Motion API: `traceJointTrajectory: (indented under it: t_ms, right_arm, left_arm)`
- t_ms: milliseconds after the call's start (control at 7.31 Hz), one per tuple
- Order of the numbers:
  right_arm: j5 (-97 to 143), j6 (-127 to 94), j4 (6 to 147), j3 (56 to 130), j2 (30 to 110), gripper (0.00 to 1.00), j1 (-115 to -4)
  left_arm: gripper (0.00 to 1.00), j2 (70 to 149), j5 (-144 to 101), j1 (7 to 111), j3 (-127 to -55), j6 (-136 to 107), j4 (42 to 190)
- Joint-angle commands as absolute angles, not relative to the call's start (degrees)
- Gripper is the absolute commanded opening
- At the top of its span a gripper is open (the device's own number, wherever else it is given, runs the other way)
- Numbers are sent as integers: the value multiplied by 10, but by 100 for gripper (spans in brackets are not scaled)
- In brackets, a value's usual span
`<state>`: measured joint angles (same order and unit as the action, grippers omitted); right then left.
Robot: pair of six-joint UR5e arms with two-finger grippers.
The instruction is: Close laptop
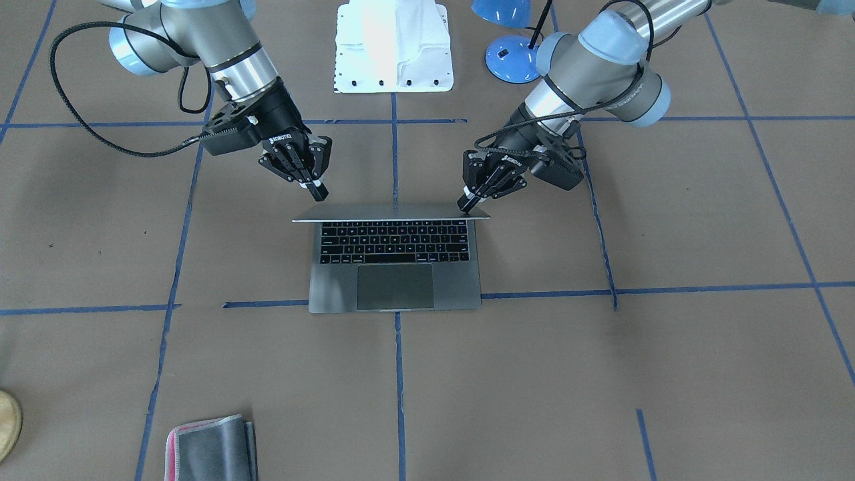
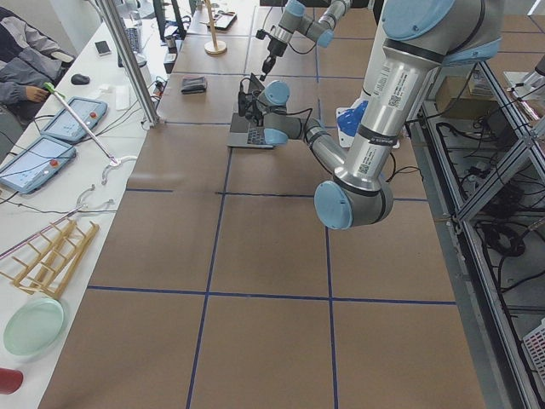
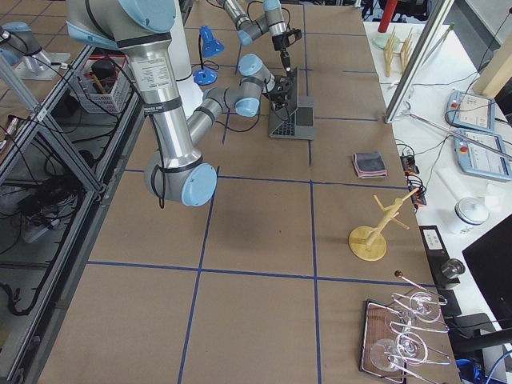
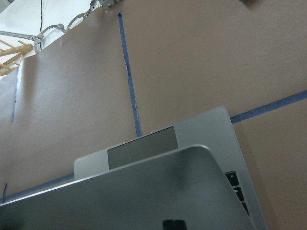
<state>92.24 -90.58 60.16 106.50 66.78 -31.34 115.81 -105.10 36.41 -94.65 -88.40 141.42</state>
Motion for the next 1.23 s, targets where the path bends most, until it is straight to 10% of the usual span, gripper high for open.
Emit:
traceJointTrajectory:
  t_ms: [0,274,411,547,1095]
  right_arm:
    - [941,-902,602,950,609,1,-331]
    - [942,-900,604,866,578,6,-324]
    - [974,-901,612,876,579,62,-328]
    - [1001,-898,661,900,579,99,-335]
    - [1026,-810,764,959,597,99,-343]
  left_arm:
    - [0,1196,-1050,370,-866,-875,1412]
    - [0,1236,-1054,368,-769,-831,1412]
    - [21,1234,-1085,373,-773,-829,1404]
    - [98,1236,-1155,392,-776,-828,1371]
    - [99,1209,-1172,401,-856,-810,1234]
